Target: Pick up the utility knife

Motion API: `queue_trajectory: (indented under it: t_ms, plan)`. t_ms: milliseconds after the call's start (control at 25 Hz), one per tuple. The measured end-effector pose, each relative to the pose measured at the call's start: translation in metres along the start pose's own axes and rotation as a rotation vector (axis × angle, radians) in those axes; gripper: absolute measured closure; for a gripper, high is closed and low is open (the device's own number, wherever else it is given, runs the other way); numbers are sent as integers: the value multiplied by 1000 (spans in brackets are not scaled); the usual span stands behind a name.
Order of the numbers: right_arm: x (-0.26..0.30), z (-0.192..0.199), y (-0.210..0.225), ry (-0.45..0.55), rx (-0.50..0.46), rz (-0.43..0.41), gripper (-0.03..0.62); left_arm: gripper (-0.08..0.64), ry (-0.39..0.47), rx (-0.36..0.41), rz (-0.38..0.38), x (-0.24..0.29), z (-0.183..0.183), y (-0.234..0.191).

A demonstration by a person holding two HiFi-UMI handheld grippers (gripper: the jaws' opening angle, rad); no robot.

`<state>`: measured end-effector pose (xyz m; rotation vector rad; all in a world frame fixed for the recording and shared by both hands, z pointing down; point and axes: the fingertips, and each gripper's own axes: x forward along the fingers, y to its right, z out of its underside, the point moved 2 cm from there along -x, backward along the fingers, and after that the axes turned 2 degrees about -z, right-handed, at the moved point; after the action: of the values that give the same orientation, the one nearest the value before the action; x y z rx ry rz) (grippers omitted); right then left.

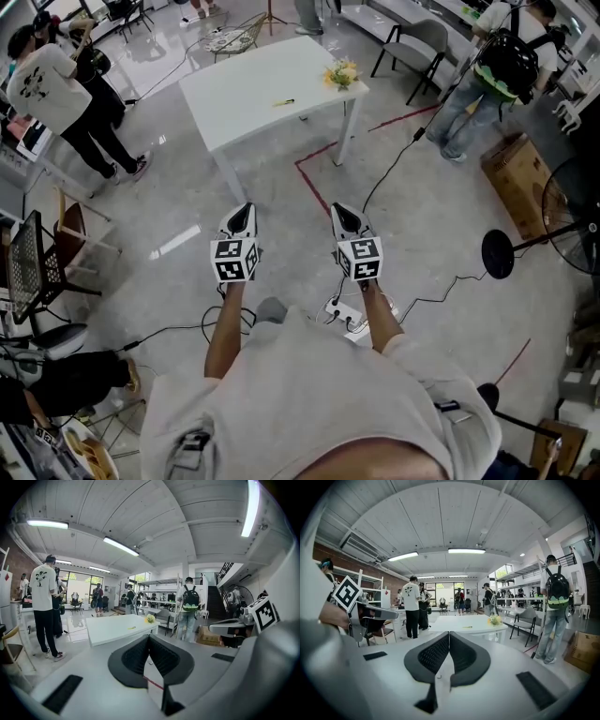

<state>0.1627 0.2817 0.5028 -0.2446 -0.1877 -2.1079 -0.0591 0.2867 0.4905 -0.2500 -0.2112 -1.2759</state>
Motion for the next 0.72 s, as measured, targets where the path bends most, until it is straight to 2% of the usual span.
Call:
queue_trajectory:
  t_ms: [320, 720]
  plan:
    - [14, 6, 11, -13, 7, -4, 560, 540, -11, 1, 12, 20, 2, 4]
    - [84, -3, 34, -26, -6, -5, 560, 540, -17, -12, 15, 85, -4, -31]
